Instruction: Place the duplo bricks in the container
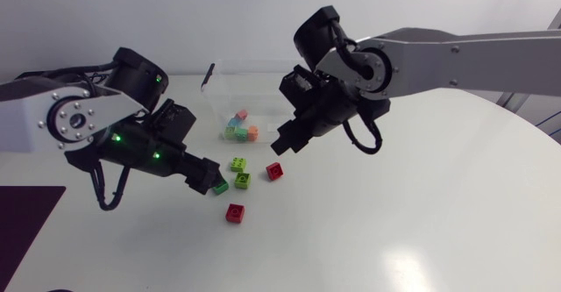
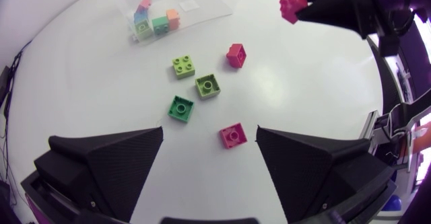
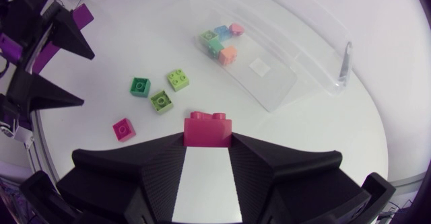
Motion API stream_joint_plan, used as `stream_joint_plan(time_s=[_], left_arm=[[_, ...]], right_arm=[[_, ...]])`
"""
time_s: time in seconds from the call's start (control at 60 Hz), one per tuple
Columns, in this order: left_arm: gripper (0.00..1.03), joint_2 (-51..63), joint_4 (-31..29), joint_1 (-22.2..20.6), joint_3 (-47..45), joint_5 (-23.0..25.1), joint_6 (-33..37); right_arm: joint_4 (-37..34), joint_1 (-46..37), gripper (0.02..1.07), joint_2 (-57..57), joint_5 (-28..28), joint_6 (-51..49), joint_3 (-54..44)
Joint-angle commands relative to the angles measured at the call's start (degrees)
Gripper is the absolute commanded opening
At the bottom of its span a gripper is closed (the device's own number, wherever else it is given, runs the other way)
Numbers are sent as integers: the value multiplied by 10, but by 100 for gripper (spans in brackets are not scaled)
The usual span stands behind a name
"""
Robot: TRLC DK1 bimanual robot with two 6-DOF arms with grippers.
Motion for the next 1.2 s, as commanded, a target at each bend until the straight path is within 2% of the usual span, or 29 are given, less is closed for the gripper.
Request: stream_joint_plan(time_s=[0.0, 0.033, 0.183, 0.367, 0.85, 1.017, 1.183], left_arm=[[96, 11, 46, 3, -39, 1, 40], [96, 19, 81, 13, -52, 1, 59], [94, 98, 127, 45, -57, 12, 131], [94, 168, 186, 67, -54, 32, 165], [91, 256, 216, 80, -26, 95, 234], [84, 259, 236, 81, -27, 99, 236], [63, 264, 252, 76, -26, 103, 235]], right_arm=[[-12, -7, 45, -8, 2, 15, 25], [-14, -8, 45, -6, 2, 15, 32], [-18, -18, 45, 0, -1, 21, 70], [-17, -36, 45, 18, -2, 31, 117], [-1, -74, 46, 109, -2, 41, 221], [8, -85, 46, 129, -3, 41, 239], [12, -94, 46, 153, -3, 43, 262]])
